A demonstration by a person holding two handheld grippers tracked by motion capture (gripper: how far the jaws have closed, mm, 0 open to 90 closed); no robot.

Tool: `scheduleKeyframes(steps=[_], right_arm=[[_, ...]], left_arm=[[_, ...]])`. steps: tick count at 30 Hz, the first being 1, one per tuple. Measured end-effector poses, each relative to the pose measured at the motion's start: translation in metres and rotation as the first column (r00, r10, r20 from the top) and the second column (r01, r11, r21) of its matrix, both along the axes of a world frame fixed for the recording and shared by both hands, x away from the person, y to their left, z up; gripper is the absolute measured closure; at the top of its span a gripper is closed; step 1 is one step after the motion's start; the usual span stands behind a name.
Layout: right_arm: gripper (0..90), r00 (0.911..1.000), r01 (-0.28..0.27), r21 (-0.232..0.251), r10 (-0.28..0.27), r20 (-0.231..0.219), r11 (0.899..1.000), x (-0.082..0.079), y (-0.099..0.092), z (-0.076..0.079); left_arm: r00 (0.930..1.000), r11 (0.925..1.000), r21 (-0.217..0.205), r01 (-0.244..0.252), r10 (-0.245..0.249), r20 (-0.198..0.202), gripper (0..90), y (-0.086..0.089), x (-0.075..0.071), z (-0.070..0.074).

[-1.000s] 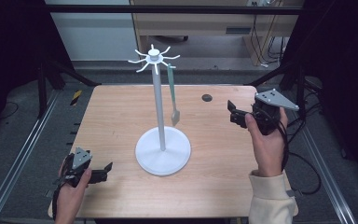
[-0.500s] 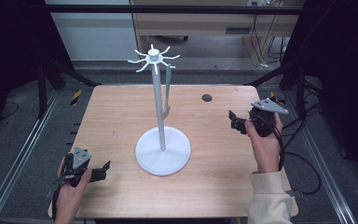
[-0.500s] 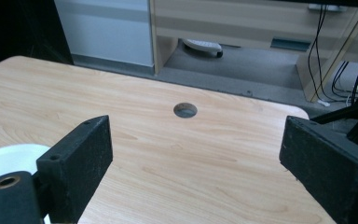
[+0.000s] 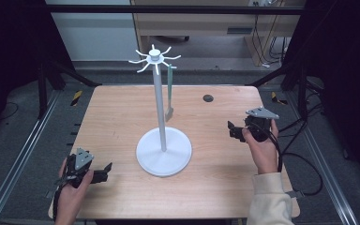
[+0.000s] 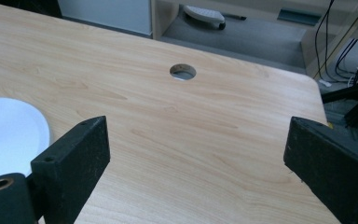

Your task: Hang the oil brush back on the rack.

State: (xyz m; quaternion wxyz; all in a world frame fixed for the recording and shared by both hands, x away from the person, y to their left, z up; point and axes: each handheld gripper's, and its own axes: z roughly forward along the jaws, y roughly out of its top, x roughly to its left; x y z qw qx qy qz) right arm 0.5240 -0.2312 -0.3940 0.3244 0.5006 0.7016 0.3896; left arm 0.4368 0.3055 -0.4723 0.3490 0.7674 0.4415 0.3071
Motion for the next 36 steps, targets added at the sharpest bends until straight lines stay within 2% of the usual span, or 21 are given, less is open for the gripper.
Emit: scheduleKeyframes(steps=[11, 16, 17, 20, 24, 26, 31, 36], right_arm=[[7.7, 0.9984, 0.004, -0.013, -0.005, -0.056, 1.000, 0.006, 0.007, -0.025], [9.4, 0.9965, 0.018, -0.045, -0.022, -0.081, 0.999, 0.009, 0.013, -0.036], [9.8, 0.9968, 0.014, -0.054, -0.018, -0.078, 0.998, 0.010, 0.014, -0.039], [9.7, 0.9949, -0.013, -0.035, 0.010, -0.100, 0.999, 0.012, 0.018, -0.047], [9.6, 0.9892, -0.046, -0.052, 0.039, -0.141, 0.998, 0.015, 0.025, -0.059], [10.0, 0.9879, -0.044, -0.066, 0.034, -0.151, 0.997, 0.015, 0.029, -0.064], [9.9, 0.9782, -0.093, -0.039, 0.084, -0.190, 0.995, 0.017, 0.036, -0.074], [9.9, 0.9736, -0.117, -0.031, 0.108, -0.201, 0.993, 0.018, 0.039, -0.078]], left_arm=[[0.9991, 0.9990, -0.023, 0.038, -0.038, -0.016, 2.5, -0.004, 0.000, 0.000], [0.9987, 0.9983, -0.040, 0.041, -0.042, -0.027, 2.4, -0.005, 0.000, 0.000], [0.9988, 0.9982, -0.044, 0.040, -0.041, -0.028, 2.4, -0.004, 0.000, 0.000], [0.9983, 0.9961, -0.081, 0.035, -0.039, -0.044, 2.3, -0.003, 0.001, 0.000], [0.9985, 0.9952, -0.094, 0.029, -0.033, -0.044, 2.3, -0.003, 0.001, 0.000], [0.9984, 0.9948, -0.097, 0.030, -0.034, -0.045, 2.3, -0.004, 0.000, 0.000], [0.9983, 0.9953, -0.091, 0.032, -0.036, -0.045, 2.3, -0.004, 0.000, 0.000], [0.9985, 0.9962, -0.081, 0.034, -0.037, -0.041, 2.2, -0.004, 0.000, 0.000]])
